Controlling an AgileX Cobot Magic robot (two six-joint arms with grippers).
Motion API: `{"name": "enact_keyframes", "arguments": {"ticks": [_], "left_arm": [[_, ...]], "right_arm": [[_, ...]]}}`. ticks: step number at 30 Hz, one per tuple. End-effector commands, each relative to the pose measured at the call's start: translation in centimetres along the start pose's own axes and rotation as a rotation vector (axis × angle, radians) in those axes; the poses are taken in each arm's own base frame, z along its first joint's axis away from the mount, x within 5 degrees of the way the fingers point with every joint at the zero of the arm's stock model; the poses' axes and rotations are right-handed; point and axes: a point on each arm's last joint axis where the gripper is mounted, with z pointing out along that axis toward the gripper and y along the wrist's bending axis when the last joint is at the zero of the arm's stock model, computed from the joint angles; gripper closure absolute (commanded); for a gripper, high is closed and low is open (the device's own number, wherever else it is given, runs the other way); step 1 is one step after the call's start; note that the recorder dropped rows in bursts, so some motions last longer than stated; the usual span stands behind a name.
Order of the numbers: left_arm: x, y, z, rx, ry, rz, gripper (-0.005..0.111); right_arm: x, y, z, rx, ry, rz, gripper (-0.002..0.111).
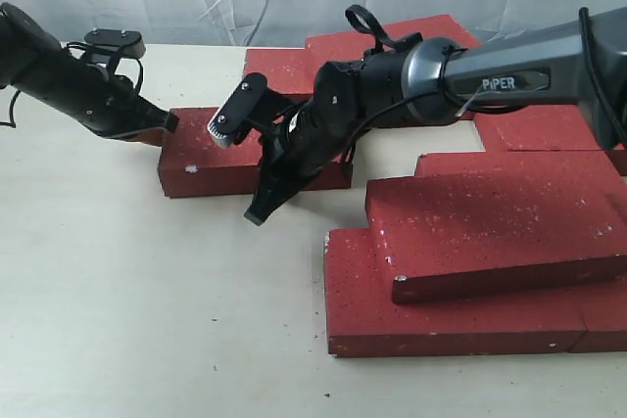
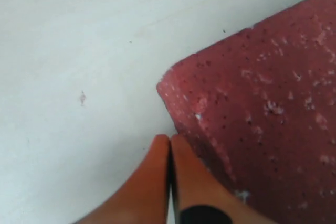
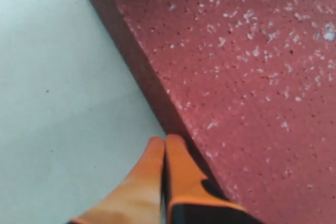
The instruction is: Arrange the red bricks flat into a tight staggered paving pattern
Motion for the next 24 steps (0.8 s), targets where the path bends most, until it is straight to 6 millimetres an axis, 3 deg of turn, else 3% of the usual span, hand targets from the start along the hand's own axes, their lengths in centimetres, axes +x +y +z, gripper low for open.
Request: {"name": "enact_keyframes", "arguments": {"ticks": [1, 13, 18, 24], "left_arm": [[-0.3, -0.3, 0.4, -0.014, -0.025, 0.000, 0.107], [-0.5, 0.0, 1.0, -0.058, -0.067, -0.017, 0.107], [-0.9, -0.7, -1.5, -0.004, -0.031, 0.016, 0.107], [-0.2, -0.5, -0.6, -0.004, 0.014, 0.042, 0.107]], "right_arm": [[0.2, -0.5, 0.5, 0.036, -0.013, -0.024, 0.109], [-0.2, -1.1, -0.1, 0.052, -0.049, 0.046, 0.109], [-0.3, -1.2, -0.1, 0.063, -0.072, 0.068, 0.109], [0.0, -0.8, -0.3, 0.023, -0.031, 0.091, 0.109]]}}
